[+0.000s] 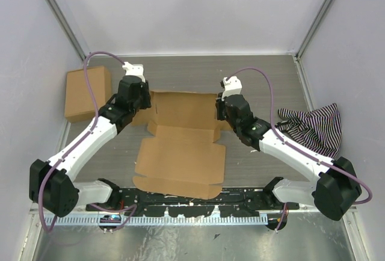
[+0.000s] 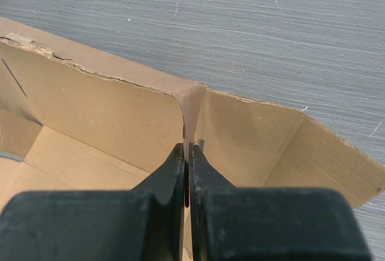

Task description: Fold the paper box

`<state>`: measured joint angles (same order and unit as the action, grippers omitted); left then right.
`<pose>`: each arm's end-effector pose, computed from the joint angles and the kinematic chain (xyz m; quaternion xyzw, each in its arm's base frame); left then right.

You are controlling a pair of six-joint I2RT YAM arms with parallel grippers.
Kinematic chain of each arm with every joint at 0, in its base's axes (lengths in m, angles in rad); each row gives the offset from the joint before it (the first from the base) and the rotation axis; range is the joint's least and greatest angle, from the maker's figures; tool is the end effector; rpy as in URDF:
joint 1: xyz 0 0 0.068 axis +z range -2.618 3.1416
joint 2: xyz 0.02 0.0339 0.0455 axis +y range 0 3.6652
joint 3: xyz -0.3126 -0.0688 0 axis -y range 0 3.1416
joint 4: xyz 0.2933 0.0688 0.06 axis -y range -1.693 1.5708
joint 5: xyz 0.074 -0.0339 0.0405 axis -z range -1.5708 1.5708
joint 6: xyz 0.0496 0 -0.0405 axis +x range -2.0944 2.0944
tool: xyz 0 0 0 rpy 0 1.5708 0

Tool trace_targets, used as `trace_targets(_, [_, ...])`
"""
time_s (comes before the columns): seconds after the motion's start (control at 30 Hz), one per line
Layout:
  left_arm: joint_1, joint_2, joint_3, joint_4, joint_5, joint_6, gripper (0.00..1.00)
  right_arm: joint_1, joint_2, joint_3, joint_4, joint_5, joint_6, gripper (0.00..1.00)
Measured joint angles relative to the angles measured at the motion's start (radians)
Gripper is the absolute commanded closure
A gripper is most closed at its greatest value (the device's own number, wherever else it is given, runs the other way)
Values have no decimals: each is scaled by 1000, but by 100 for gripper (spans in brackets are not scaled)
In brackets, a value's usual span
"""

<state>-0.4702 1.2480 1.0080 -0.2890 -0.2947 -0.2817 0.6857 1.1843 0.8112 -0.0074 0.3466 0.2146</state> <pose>0.2961 -0.1343 0.3372 0.0080 0.8610 -0.0623 0.5046 0.2500 0.1827 0.3072 -0.0964 0.8157 0.1117 0.5593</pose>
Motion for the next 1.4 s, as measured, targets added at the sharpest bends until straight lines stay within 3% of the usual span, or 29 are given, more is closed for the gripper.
trace_targets(0.47, [0, -20, -45, 13, 28, -18, 65, 2, 0, 0, -1, -20, -2, 98])
trace_targets(0.57, [0, -21, -45, 15, 27, -18, 78, 2, 0, 0, -1, -26, -2, 98])
trace_targets(0.67, [-3, -18, -45, 15, 30, -27, 99, 3, 1, 3, -2, -33, -1, 98])
trace_targets(0.7, [-4, -15, -45, 15, 31, -31, 100, 5, 1, 6, -3, -35, 0, 97])
trace_targets(0.8, [-4, -7, -47, 19, 20, -41, 100, 8, 13, 32, -31, -35, 2, 90])
trace_targets(0.93, [-4, -12, -93, 73, -10, -58, 100, 8, 64, 102, -89, -41, 11, 63])
trace_targets(1.0, [-4, -26, -146, 117, -37, -67, 100, 8, 87, 134, -116, -48, 19, 56])
trace_targets(1.2, [-4, -124, -359, 334, -121, -85, 100, 6, 58, 135, -166, -55, 19, 50])
trace_targets(1.4, [-4, -248, -532, 542, -154, -78, 100, -19, -118, 84, -163, -7, 22, 51])
